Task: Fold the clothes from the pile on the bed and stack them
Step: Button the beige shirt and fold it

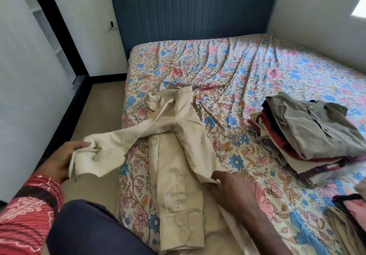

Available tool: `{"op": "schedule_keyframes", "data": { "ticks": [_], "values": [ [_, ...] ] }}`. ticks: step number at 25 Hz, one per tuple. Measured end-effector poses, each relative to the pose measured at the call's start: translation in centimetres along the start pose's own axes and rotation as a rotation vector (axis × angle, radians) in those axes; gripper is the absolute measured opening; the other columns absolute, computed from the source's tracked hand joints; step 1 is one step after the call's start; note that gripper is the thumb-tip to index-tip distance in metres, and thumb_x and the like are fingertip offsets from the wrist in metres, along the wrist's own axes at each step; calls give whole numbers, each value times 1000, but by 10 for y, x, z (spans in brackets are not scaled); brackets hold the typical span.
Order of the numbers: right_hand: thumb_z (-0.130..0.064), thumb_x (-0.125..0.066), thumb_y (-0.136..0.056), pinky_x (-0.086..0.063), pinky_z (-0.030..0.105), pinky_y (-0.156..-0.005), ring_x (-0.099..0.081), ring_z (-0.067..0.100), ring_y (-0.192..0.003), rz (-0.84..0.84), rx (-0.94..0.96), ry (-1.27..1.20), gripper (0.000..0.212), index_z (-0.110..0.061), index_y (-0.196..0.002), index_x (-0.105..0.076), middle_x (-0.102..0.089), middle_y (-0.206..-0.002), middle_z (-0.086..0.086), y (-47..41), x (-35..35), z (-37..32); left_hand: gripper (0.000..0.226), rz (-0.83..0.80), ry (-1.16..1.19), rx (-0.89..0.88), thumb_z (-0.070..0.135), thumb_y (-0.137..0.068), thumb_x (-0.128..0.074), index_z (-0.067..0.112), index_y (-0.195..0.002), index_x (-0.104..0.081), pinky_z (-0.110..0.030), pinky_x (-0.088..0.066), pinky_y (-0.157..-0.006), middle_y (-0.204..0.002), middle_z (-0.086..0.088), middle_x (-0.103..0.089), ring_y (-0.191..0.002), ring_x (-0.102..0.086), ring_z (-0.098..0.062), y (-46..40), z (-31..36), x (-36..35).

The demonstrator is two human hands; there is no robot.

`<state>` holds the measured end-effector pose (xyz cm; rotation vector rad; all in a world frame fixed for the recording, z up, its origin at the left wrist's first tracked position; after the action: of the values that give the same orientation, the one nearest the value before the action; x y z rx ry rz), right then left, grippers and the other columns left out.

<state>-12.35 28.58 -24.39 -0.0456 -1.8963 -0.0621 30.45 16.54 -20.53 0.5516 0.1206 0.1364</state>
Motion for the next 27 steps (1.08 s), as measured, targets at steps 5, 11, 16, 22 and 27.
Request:
{"op": "schedule_keyframes", "data": {
  "ticks": [5,11,16,22,27],
  "values": [
    [-62,-57,-90,-46,36,-80,-62,18,-104,12,59,-9,42,-36,-124,-60,-64,-111,-10,24,-16,-17,55,222,-806,36,17,-90,-76,2,-138,-53,-47,-55,-91,-121,-19,-66,-104,-66,-37,-25,-43,-15],
    [-75,-71,-62,-41,40,-74,-57,19,-94,195,-10,101,63,-40,-112,-58,-57,-106,-12,79,-27,-12,33,371,-1072,-474,44,-91,-72,14,-100,-64,-38,-57,-78,-99,-10,-71,-84,-66,-24,-2,-58,-110],
    [-60,-62,-83,-44,40,-78,-65,14,-99,-29,-14,35,57,-40,-132,-42,-59,-117,-15,101,-41,5,60,-48,-785,-268,64,-83,-72,5,-74,-68,-26,-50,-46,-62,-8,-73,-48,-69,-21,38,-86,-220],
    [-54,-40,-87,-49,38,-81,-65,6,-83,-57,130,-78,39,-38,-115,-63,-67,-92,-18,103,-22,-7,25,-89,-480,-102,20,-78,-71,8,-100,-70,-53,-60,-88,-101,-14,-74,-94,-71,-33,32,-106,-244],
    [-69,-56,-87,-53,25,-72,-63,0,-78,-168,233,-202,41,-36,-108,-69,-68,-85,-22,76,-11,-6,23,-158,-385,62,16,-92,-73,0,-107,-69,-38,-61,-69,-96,-13,-75,-83,-71,-27,31,-113,-219]
  ]
}}
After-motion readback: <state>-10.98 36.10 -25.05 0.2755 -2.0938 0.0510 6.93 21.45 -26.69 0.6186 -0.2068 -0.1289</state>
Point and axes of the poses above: each hand's wrist, its own y-axis away from the middle knuckle, its own x-axis out of the back of the hand, z = x × y, the point moved 1 cm from there along -y, towards the middle knuckle
